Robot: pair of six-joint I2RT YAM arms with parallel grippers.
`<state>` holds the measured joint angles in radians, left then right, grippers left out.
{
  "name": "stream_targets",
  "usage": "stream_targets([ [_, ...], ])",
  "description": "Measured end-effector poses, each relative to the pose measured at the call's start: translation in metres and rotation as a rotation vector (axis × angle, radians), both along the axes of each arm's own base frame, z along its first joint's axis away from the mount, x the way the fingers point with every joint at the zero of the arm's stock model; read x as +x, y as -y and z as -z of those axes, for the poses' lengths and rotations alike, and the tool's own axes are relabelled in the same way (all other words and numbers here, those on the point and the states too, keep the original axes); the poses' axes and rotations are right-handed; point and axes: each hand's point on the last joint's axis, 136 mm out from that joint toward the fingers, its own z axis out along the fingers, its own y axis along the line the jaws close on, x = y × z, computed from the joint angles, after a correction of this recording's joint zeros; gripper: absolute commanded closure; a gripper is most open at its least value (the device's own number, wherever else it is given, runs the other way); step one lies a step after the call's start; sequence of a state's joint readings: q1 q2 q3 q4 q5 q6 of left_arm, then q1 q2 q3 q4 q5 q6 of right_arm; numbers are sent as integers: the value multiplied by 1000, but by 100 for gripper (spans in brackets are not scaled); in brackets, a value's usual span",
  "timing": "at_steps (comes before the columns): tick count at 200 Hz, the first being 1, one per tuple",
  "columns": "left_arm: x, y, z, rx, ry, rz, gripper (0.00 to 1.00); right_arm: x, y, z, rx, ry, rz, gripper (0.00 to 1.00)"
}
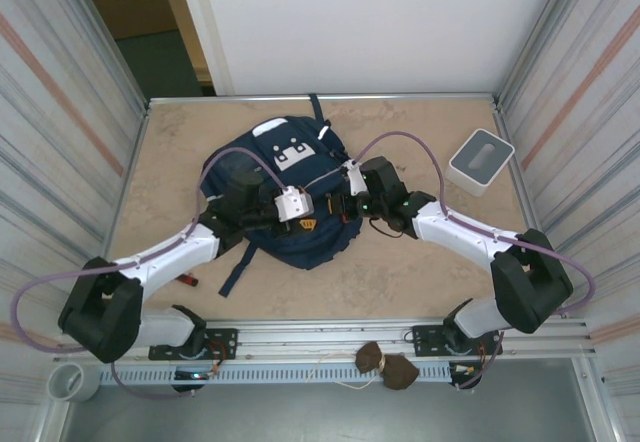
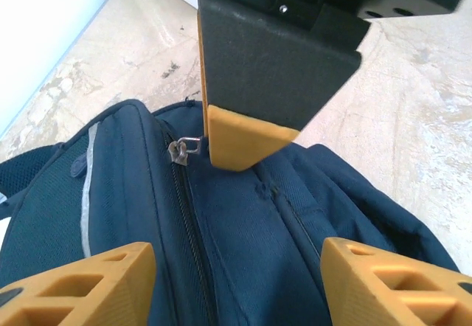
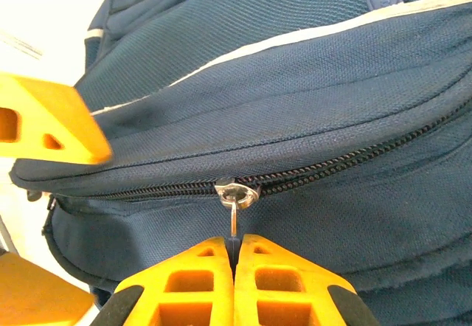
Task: Pack the student bag
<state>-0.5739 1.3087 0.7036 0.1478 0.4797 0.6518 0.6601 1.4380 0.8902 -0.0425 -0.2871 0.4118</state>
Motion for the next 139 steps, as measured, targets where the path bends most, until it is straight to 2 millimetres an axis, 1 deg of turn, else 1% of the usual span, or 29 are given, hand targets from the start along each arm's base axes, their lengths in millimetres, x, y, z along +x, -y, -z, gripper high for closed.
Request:
stream_targets([
  [31, 15, 0, 12, 40, -8, -47, 67, -5, -1, 1, 6, 7, -9, 100],
  [56, 19, -2, 12, 41, -3, -67, 87, -7, 2, 2, 2, 8, -8, 100],
  [69, 21, -5, 11, 35, -8, -72, 95, -8, 3, 2, 0, 9, -9, 100],
  [79, 21, -7, 9, 25, -11, -67, 99, -8, 3, 1, -2, 14, -12, 100],
  [106, 17, -19, 2, -33, -20, -47, 100, -6, 7, -2, -8, 32, -12, 100],
  [130, 14, -39, -1, -109, -41, -50, 100, 7, 27, 2, -37, 13, 57, 100],
  [139, 13, -45, -1, -132, -50, -53, 100, 12, 31, 0, -35, 14, 73, 100],
])
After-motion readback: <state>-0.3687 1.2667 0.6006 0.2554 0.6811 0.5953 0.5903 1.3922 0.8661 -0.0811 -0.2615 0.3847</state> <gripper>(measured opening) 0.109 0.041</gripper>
